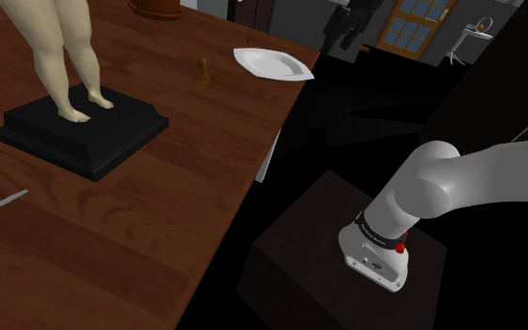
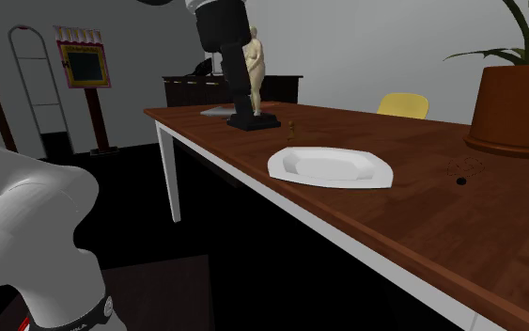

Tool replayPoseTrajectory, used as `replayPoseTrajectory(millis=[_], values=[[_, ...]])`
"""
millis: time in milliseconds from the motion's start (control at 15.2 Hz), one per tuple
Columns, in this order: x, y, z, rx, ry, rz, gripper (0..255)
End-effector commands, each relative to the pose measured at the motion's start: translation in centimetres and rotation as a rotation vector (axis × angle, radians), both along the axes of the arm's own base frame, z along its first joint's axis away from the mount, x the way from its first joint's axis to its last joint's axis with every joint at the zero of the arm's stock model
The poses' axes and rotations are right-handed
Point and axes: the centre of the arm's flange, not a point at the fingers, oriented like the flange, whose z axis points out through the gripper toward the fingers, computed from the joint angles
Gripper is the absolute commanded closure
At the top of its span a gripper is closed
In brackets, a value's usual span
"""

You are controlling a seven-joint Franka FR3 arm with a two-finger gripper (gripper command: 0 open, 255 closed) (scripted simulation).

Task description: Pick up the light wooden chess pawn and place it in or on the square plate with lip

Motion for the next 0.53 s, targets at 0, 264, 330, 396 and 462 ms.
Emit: replayPoseTrajectory(millis=[0,264,330,396,462], values=[[0.0,0.0,0.0,0.000,0.000,0.000,0],[2.9,4.5,-0.4,0.007,0.017,-0.019,0],[3.6,5.6,-0.5,0.009,0.021,-0.024,0],[4.4,6.7,-0.6,0.011,0.025,-0.028,0],[5.1,7.8,-0.7,0.013,0.029,-0.033,0]])
